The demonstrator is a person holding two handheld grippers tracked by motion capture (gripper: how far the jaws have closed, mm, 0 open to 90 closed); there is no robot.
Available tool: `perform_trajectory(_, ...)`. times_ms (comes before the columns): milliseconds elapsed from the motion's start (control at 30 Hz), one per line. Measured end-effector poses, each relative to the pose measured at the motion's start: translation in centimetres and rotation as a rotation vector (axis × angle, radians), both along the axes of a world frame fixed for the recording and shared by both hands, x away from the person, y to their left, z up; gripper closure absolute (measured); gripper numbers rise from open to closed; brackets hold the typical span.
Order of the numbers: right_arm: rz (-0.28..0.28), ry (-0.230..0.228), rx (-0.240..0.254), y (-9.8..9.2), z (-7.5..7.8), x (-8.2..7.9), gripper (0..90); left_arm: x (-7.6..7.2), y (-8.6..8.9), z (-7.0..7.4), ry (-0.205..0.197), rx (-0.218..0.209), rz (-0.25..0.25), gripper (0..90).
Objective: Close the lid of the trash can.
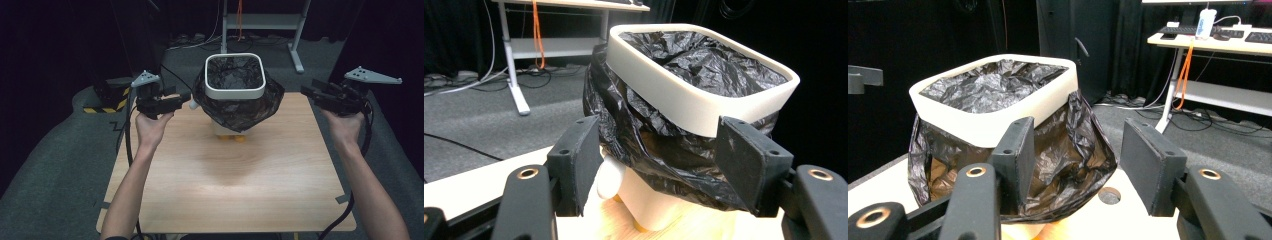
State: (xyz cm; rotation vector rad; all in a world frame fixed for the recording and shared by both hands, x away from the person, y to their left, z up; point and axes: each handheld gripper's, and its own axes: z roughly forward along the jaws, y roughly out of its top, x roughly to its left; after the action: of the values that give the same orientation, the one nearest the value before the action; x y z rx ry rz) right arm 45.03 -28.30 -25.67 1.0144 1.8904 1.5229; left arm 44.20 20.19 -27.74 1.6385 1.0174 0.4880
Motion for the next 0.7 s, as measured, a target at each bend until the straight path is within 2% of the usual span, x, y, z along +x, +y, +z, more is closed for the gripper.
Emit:
perform_trajectory(233,0.005,0.009,0.023,-0.6,-0.6,-0.4,47.3,-0.4,0.1,-0.6,0.008,-0.004,-0.006,34.6)
perform_trajectory(367,0.005,0.008,0.016,-0.7,-0.9,-0.7,47.3,-0.4,0.4,-1.0,0.014,-0.018,0.002,34.6)
perform_trajectory(700,0.001,0.019,0.017,-1.1,-1.8,-1.0,47.5,-0.7,0.7,-1.8,0.017,-0.018,0.002,34.6)
